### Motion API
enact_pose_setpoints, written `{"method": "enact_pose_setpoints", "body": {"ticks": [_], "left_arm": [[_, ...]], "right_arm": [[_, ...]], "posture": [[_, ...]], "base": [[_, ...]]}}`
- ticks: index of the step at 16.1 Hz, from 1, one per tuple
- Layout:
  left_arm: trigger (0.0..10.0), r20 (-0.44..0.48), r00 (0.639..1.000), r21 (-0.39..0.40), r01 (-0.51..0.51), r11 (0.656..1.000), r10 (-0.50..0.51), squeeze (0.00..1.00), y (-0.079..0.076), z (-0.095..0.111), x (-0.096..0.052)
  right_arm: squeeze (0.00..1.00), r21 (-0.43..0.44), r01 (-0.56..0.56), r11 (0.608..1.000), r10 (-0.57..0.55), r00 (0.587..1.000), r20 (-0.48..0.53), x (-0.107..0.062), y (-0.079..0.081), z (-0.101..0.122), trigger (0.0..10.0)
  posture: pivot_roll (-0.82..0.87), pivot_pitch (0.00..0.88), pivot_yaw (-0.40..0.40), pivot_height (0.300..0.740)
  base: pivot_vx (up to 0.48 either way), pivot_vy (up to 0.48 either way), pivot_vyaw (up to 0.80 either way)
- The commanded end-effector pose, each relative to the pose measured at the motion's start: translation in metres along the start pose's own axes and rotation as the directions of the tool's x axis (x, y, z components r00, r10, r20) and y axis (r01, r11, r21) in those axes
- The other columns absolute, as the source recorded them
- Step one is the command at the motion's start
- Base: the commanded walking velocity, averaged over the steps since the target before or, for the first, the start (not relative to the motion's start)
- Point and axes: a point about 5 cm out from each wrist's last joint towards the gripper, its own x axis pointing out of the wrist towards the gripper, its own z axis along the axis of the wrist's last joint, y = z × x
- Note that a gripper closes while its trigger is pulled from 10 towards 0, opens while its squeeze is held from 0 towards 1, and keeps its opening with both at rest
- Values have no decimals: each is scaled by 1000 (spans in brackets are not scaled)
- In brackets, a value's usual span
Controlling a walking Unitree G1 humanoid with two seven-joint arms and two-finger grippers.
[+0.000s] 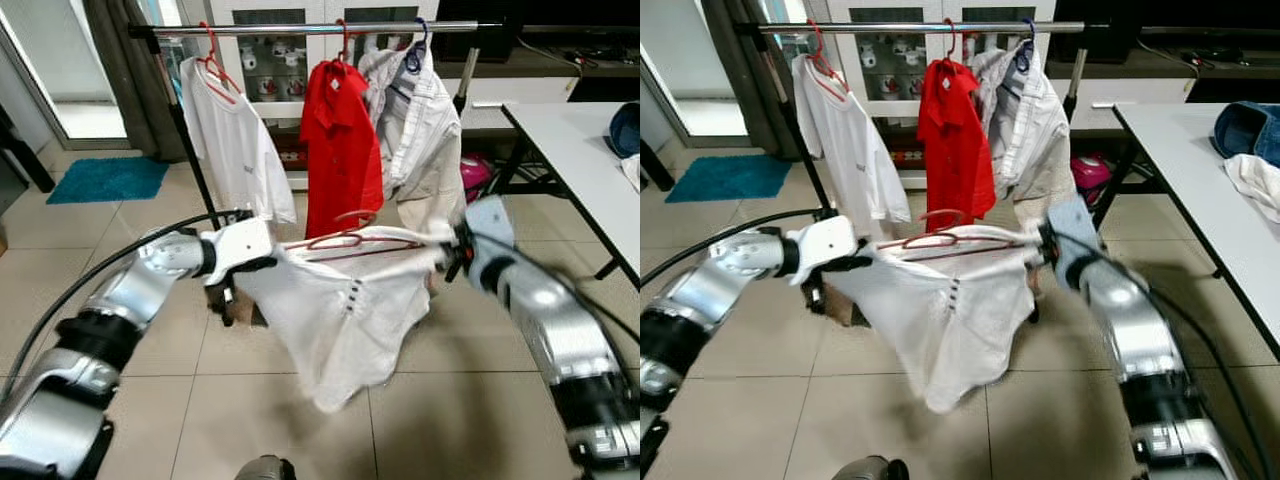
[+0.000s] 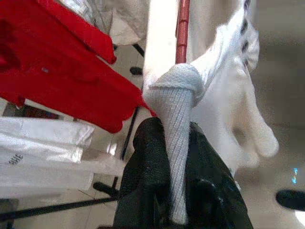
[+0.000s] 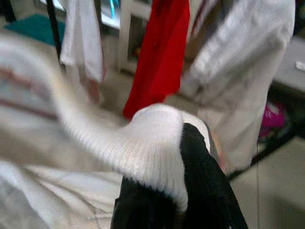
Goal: Hang hanger
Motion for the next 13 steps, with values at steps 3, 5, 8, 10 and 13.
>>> {"method": "enact_pose_setpoints", "body": {"ticks": [3, 5, 8, 10, 13], "left_arm": [[0, 48, 998, 9, 27, 1000, -27, 0, -1, 10, 6], [0, 51, 996, 11, 69, 998, -70, 0, -8, 9, 9], [0, 7, 989, 8, 149, 989, -149, 0, -18, 1, 10], [0, -10, 986, 9, 167, 986, -167, 0, -18, -4, 3], [0, -28, 986, 13, 168, 986, -167, 0, -14, -11, -11]], "right_arm": [[0, 20, -6, 1000, 6, 1000, -7, 1, 15, 2, 0], [0, 41, -11, 999, 10, 1000, 19, 3, 21, 9, 0], [0, 12, -1, 1000, 0, 999, 32, 2, 19, 21, 0], [0, -31, 12, 999, -12, 1000, 7, -1, 12, 18, 0], [0, -105, 20, 994, -24, 999, -37, -4, -3, 6, 0]], "posture": [[-63, 0, 90, 740], [-62, 0, 89, 740], [-61, 0, 88, 740], [-62, 0, 87, 740], [-58, 0, 75, 740]], "base": [[0, 0, 0], [0, 0, 0], [0, 0, 0], [0, 0, 0], [0, 0, 0]]}}
